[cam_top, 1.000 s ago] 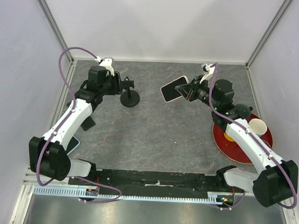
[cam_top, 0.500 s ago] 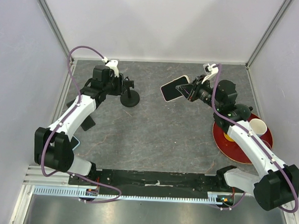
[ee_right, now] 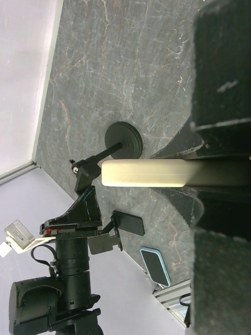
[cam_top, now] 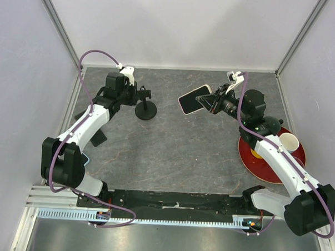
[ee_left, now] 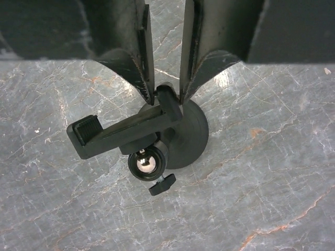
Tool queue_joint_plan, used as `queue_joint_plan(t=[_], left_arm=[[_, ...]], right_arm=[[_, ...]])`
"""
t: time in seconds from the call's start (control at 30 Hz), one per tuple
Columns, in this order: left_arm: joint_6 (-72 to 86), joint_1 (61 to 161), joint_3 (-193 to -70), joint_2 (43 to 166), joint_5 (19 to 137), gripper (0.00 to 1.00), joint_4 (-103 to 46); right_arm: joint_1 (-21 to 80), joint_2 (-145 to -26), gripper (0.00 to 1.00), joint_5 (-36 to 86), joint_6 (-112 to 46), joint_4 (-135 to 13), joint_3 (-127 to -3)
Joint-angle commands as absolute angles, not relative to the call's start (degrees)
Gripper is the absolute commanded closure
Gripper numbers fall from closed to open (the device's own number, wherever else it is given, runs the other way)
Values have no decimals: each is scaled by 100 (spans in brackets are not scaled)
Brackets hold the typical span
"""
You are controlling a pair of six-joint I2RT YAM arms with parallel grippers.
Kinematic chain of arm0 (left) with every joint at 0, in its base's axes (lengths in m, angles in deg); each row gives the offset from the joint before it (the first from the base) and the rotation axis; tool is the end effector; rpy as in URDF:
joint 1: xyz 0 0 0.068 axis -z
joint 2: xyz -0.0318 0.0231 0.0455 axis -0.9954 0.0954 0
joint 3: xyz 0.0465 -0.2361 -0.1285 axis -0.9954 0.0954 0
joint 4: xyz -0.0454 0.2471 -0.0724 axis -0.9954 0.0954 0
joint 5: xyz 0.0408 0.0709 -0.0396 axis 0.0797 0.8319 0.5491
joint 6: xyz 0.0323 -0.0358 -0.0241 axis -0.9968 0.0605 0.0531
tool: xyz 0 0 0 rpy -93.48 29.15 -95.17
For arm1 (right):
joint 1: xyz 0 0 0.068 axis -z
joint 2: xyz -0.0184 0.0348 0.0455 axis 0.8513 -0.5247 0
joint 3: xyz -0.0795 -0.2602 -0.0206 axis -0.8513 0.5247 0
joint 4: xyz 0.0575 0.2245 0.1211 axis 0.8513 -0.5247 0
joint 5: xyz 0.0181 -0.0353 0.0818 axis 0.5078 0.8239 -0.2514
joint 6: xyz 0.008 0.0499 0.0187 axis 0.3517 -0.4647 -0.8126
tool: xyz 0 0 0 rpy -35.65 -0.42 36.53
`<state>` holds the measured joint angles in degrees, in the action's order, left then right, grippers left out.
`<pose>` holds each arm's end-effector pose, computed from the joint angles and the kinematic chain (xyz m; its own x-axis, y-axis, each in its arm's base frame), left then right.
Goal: Place the phone on the phone stand
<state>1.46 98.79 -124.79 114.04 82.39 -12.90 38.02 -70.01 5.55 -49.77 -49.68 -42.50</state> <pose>0.3282 -0.0860 0.2907 -0.5555 0.0403 -0.8305 0.2488 0.9611 -0.1198 0.2459 0.1086 0.3558 -0.3210 0.2586 -0.9111 -0.6666 0.6216 0.4113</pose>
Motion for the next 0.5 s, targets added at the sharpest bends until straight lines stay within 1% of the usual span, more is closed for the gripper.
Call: queue_joint_plan(t=[0.0,0.03,0.13,0.23,0.33,0.47], left_arm=[[-170,9894,-12735,11448,8091,75,-1579],[-179,9886,-12735,11457,8065,85,-1579],[-197,9894,-12717,11413,7968,97,-1579],[-162,9903,-12673,11325,7696,98,-1579],[-127,10026,-12620,11211,7389,98,-1544],[-223,10560,-12629,11132,7247,98,-1360]], right_arm=[[3823,-7021,100,232,-4843,-4267,-4386],[3823,-7056,100,188,-4747,-4319,-4413],[3814,-7153,100,161,-4580,-4504,-4466],[3823,-7188,100,249,-4316,-4803,-4553],[3814,-7206,100,-22,-4114,-4909,-4580],[3744,-7268,100,-295,-3956,-5014,-4668]])
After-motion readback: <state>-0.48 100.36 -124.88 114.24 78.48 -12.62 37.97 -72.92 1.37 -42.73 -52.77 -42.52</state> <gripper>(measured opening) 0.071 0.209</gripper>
